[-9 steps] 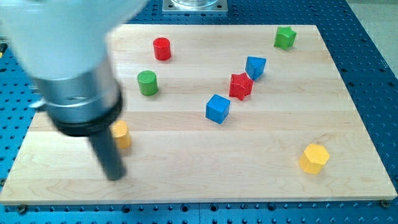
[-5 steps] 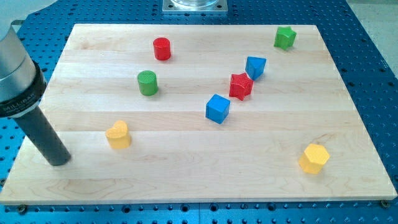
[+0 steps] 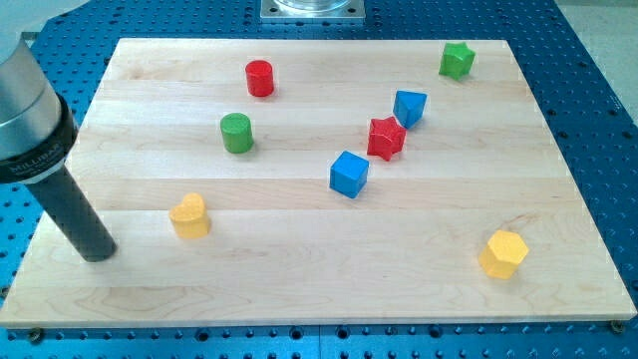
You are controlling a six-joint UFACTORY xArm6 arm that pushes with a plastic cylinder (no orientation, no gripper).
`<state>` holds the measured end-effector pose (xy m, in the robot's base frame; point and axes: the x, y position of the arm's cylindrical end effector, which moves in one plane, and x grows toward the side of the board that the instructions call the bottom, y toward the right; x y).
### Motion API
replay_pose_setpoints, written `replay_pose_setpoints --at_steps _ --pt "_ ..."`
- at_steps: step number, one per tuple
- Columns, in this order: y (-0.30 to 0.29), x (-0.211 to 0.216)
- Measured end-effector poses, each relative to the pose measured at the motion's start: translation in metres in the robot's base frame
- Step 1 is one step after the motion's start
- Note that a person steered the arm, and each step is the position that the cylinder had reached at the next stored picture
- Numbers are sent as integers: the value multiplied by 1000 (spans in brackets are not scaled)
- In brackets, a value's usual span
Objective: Move the yellow heart diagonally top left to the yellow hexagon
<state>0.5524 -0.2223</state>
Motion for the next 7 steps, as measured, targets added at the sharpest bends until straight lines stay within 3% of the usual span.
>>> replay_pose_setpoints --at_steps 4,6,7 --pt "38 -8" --pt "91 -21" --pt "79 -30"
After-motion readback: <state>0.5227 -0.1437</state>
